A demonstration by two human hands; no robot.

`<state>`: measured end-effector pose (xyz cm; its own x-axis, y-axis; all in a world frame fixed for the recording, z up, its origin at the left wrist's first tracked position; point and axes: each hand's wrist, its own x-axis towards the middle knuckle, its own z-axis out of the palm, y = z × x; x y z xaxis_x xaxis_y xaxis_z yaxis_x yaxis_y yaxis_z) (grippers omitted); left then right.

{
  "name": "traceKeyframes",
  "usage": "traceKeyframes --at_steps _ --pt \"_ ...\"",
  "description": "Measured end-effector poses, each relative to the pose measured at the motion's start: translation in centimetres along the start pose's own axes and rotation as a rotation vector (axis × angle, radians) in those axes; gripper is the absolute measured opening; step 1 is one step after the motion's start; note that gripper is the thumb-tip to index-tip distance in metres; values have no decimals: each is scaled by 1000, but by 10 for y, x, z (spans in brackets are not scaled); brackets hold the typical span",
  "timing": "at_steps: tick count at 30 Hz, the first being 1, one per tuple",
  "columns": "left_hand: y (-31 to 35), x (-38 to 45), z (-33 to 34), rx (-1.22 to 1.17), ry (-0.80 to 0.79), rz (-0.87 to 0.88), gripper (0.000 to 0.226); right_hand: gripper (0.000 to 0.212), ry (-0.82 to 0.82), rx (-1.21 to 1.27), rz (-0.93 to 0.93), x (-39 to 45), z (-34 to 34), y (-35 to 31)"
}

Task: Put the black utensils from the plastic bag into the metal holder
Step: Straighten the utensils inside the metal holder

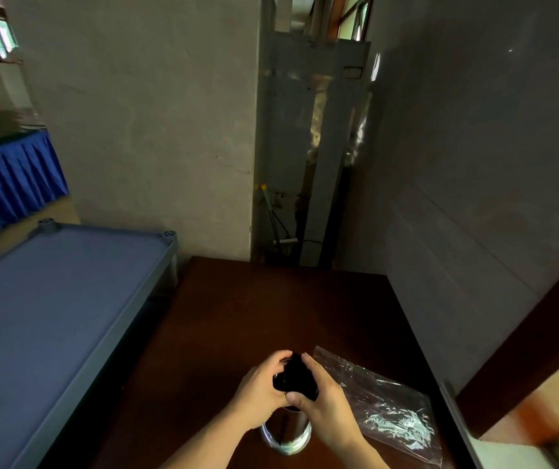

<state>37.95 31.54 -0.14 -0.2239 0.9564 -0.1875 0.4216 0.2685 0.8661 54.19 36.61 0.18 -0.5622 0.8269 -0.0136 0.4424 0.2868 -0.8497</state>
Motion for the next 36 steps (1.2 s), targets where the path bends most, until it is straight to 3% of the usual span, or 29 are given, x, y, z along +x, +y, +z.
traceKeyframes --at_steps 12,16,20,22,27,32,36 --pt "1 -13 -2 106 22 -18 80 100 123 -132 71 -16 -8 14" --pt "2 -15 -2 170 57 11 70 81 204 -129 84 -20 -9 15" --pt "3 -14 -3 197 130 23 53 35 252 -183 79 -21 -10 13" --pt "3 -14 -3 204 149 22 47 22 257 -191 74 -20 -9 12" --pt "4 -14 -1 222 136 40 44 14 253 -209 41 -17 -5 6" --pt "4 -15 1 208 117 70 42 23 195 -252 -9 -13 6 0" --pt "4 -15 0 197 117 97 41 14 208 -273 -12 -8 10 -7"
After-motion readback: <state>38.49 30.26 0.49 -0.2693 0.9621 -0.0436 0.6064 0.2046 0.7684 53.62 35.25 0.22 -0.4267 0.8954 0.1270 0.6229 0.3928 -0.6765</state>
